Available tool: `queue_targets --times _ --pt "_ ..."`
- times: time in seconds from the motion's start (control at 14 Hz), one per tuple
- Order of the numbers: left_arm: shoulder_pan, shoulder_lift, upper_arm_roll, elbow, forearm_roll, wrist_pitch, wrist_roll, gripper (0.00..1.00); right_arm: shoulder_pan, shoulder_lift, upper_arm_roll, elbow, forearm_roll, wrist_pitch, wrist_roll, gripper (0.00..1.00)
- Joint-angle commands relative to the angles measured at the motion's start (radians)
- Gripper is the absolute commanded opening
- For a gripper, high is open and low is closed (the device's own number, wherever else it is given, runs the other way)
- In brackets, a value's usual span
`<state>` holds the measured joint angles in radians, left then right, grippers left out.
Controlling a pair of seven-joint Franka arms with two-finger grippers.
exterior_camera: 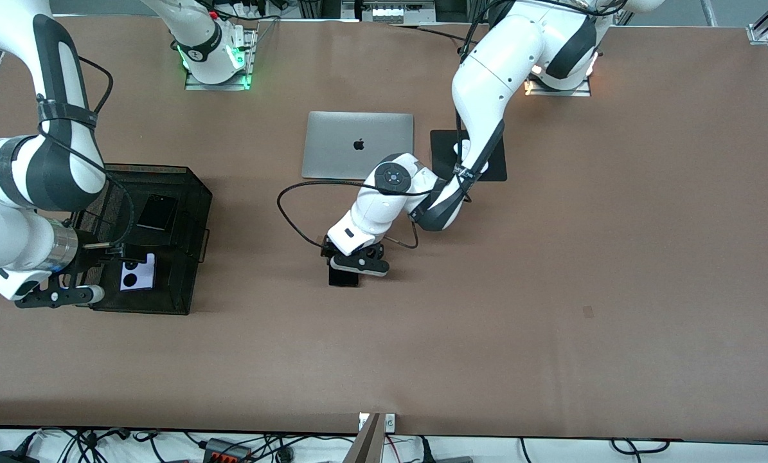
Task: Place phones with both arms
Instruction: 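Carry the tall black phone to the table center and release it with the left gripper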
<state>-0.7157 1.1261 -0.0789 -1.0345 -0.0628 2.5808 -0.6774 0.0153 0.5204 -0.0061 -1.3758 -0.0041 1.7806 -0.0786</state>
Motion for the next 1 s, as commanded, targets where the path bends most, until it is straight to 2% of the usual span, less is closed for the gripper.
queue_targets --times 0.0,0.21,0.36,0.5,0.64,0.93 --pt "-0.019 0.027 0.034 0.047 0.017 -0.001 0.021 0.68 -0.002 -0.008 0.003 0.000 0.012 -0.001 0.010 1.00" --pt "-0.019 0.027 0.036 0.048 0.017 0.004 0.025 0.84 0.002 -0.010 0.005 0.001 0.012 -0.003 0.008 1.00" --pt "-0.040 0.026 0.062 0.048 0.024 0.018 0.021 0.85 0.002 -0.010 0.005 0.000 0.012 -0.007 0.008 1.00" --pt "-0.041 0.027 0.065 0.048 0.026 0.021 0.022 0.88 0.000 -0.008 0.005 -0.002 0.012 -0.006 0.007 1.00" --pt "-0.036 0.015 0.064 0.048 0.026 0.016 0.018 0.88 0.002 -0.010 0.005 0.000 0.012 -0.004 0.007 1.00" --pt "0.005 -0.025 0.057 0.053 0.028 -0.095 0.073 0.88 0.029 -0.016 0.024 0.006 0.013 0.000 0.019 1.00"
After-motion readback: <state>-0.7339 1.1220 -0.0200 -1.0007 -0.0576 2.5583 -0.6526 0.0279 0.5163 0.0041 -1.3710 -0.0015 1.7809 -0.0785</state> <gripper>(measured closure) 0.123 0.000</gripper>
